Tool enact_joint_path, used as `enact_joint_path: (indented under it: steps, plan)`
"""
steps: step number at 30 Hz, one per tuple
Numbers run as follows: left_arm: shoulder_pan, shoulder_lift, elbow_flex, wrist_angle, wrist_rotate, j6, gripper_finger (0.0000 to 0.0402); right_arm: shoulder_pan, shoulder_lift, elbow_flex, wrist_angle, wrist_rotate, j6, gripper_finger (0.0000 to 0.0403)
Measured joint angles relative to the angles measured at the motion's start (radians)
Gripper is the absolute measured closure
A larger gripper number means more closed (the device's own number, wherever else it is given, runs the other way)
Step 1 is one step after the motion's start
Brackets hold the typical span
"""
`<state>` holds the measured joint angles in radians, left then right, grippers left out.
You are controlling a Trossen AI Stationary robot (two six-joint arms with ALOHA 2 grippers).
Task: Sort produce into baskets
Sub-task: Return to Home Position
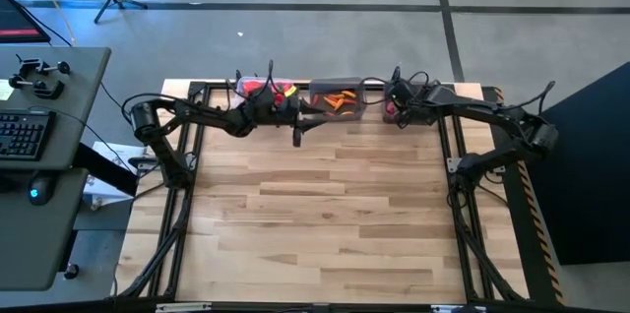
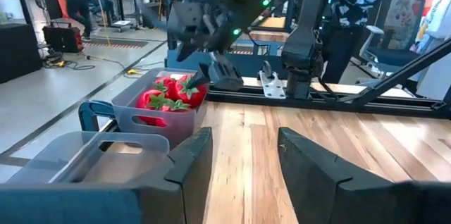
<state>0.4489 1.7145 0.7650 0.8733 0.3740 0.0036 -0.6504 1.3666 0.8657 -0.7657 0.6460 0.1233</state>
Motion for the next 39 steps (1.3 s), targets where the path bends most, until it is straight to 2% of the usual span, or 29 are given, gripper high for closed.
enact_joint_path:
  steps: [4,8,11,12,15,20,26,29,39]
  plan:
    - [0.013,0.000,0.000,-0.002,0.001,-0.003,0.0291,0.032,0.000,0.018,0.026,-0.032,-0.034,0.0174]
    - [0.016,0.000,-0.040,0.055,0.000,0.023,0.0356,0.050,-0.001,0.006,0.152,-0.219,-0.115,0.0289]
    - [0.022,0.001,-0.100,0.153,0.001,0.004,0.0393,0.058,-0.005,-0.043,0.313,-0.304,-0.191,0.0377]
    - [0.024,0.001,-0.121,0.187,0.001,-0.009,0.0396,0.059,-0.005,-0.062,0.368,-0.316,-0.203,0.0389]
    - [0.031,0.001,-0.174,0.269,-0.002,-0.040,0.0393,0.057,-0.013,-0.126,0.513,-0.345,-0.215,0.0382]
    - [0.032,-0.037,-0.231,0.301,0.000,-0.044,0.0400,0.048,-0.049,-0.272,0.839,-0.587,-0.267,0.0399]
    - [0.032,-0.144,-0.314,0.294,-0.002,-0.020,0.0401,0.049,-0.067,-0.404,1.172,-0.749,-0.299,0.0401]
    - [0.033,-0.213,-0.369,0.282,-0.003,-0.017,0.0401,0.066,-0.074,-0.424,1.221,-0.805,-0.296,0.0401]
    - [0.043,-0.396,-0.550,0.244,-0.047,-0.026,0.0401,0.117,-0.164,-0.424,1.219,-0.811,-0.289,0.0403]
